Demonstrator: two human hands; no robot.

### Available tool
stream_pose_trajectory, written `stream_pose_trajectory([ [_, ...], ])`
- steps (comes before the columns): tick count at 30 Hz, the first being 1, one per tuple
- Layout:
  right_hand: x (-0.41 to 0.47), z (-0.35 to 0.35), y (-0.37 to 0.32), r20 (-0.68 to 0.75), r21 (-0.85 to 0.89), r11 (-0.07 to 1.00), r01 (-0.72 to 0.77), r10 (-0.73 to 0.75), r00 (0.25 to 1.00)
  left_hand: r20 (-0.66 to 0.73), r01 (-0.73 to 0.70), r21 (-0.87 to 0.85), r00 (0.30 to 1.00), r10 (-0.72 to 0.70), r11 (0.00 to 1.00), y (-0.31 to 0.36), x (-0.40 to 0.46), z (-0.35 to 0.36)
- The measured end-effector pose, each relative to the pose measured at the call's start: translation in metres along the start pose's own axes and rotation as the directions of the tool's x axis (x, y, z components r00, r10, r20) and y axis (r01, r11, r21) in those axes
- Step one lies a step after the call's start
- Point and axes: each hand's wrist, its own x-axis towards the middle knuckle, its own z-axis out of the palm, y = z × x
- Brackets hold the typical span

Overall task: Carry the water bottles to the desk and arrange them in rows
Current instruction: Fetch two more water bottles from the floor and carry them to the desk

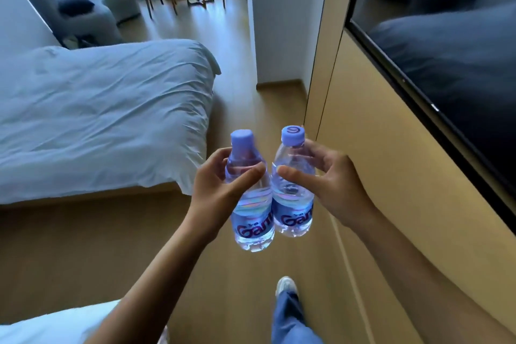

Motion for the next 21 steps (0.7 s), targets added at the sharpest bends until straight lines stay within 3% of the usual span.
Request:
stream_pose_trajectory([
  [10, 0.213, -0.001, 0.01, 0.094, 0.006, 1.0, 0.023, -0.024, 0.995, -0.099, -0.04, 0.022, 0.994, 0.042, 0.999, -0.006, 0.193, -0.002],
  [21, 0.457, 0.071, 0.042, 0.114, 0.014, 0.999, 0.04, -0.041, 0.993, -0.173, -0.031, 0.067, 0.984, 0.042, 0.997, -0.04, 0.432, -0.074],
])
